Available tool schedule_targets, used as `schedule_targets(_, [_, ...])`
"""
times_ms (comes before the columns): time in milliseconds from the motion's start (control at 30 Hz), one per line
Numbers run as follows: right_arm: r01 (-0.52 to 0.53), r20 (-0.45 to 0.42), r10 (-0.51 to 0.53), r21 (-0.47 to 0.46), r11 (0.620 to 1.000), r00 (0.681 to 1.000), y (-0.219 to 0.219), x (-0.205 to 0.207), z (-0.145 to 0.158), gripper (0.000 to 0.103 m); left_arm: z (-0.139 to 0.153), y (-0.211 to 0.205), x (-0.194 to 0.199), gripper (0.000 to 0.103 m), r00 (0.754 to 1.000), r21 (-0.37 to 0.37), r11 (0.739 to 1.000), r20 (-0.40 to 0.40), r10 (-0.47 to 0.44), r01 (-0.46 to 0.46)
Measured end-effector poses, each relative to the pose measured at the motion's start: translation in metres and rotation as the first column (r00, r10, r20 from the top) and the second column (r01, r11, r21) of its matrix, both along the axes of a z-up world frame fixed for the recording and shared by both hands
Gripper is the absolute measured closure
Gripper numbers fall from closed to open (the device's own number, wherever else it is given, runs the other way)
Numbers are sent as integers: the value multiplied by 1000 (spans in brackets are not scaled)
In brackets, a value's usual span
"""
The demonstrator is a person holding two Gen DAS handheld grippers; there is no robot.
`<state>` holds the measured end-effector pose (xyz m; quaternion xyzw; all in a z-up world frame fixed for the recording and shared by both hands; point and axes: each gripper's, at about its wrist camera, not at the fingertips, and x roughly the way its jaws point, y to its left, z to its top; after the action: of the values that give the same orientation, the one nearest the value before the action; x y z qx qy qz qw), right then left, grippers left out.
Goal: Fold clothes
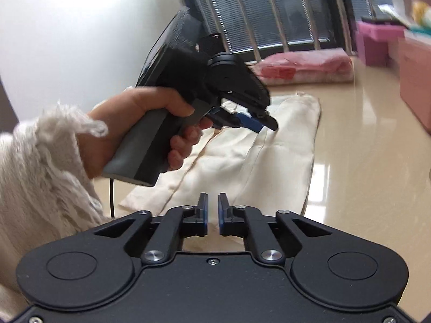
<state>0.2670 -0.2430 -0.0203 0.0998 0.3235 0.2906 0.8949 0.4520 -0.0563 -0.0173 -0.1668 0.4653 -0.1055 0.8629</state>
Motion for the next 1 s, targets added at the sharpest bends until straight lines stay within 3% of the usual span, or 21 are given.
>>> schedule_targets(200, [117, 8, -117, -8, 993, 993, -14, 1, -1, 86, 21, 18, -21, 54, 997, 5, 1000, 72, -16, 15])
schedule_targets(367, [141, 37, -138, -96, 985, 990, -6, -4, -3, 86, 38, 40, -59, 49, 991, 104, 994, 124, -51, 38])
schedule_targets(533, [111, 60, -102, -163, 980, 993, 13, -1, -8, 86, 25, 71, -98, 49, 990, 213, 977, 133, -55, 25])
schedule_targets(800, [122, 21, -121, -254, 959, 992, 26, -2, -29, 85, -14, 101, -135, 51, 988, 200, 976, 108, -112, 89])
schedule_targets(900, [120, 32, -116, -255, 959, 993, 26, -9, -36, 83, -21, 100, -146, 49, 979, 209, 973, 157, -133, 99])
schedule_targets(1000, [131, 2, -133, -195, 972, 991, 18, -10, -37, 81, -24, 94, -154, 48, 971, 248, 963, 184, -154, 106])
